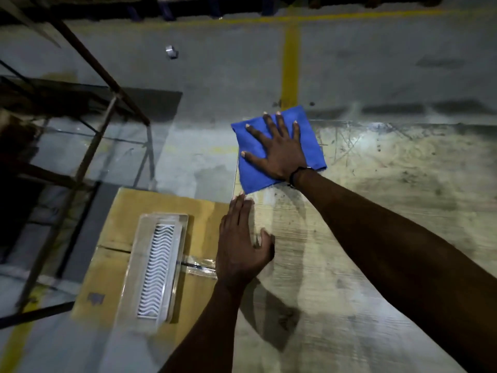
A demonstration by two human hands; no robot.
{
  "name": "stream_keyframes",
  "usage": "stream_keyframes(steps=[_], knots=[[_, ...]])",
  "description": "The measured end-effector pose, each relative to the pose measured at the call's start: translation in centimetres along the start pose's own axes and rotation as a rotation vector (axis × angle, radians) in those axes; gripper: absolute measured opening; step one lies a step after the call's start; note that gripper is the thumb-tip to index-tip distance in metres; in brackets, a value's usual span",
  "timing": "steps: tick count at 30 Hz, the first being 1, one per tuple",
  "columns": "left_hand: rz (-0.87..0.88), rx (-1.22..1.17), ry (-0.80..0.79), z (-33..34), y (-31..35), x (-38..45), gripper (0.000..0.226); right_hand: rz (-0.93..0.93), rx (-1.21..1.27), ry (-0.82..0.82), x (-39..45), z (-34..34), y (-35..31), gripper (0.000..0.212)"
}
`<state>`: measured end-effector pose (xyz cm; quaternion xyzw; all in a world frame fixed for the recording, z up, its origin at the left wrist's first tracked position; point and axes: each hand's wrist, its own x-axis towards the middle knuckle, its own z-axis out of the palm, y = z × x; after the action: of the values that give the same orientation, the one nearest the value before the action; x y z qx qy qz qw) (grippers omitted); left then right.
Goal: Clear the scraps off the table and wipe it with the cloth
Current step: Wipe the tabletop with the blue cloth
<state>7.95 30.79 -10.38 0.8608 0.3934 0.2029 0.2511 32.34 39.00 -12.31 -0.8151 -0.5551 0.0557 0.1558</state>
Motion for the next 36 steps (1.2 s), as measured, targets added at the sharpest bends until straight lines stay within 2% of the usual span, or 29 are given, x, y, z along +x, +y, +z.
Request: stream_keyframes(steps=[5, 14, 19, 23, 27, 36], knots=[[-0.001, 0.039, 0.013, -0.3, 0.0, 0.0, 0.075, -0.105, 0.015, 0.058, -5.5, 0.2, 0.8, 0.076], [0.056, 0.067, 0.051, 0.0, -0.3, -0.5, 0.068, 0.019, -0.043, 0.063, -15.7, -1.2, 2.6, 0.075], [0.077, 0.152, 0.043, 0.4, -1.2, 0.1, 0.067, 0.051, -0.033, 0.089, -20.9, -1.1, 1.1, 0.075], [-0.011, 0.276, 0.02, 1.4, 0.4, -3.6, 0.065, 0.018, -0.064, 0.159, -26.2, -0.6, -0.5, 0.071], [-0.046, 0.356, -0.009, 2.1, 2.3, -9.5, 0.065, -0.02, -0.064, 0.133, -31.4, -0.8, -1.3, 0.069], [-0.05, 0.35, -0.056, 2.9, 5.5, -17.4, 0.073, 0.043, -0.076, 0.111, -41.1, -2.7, 0.6, 0.068]])
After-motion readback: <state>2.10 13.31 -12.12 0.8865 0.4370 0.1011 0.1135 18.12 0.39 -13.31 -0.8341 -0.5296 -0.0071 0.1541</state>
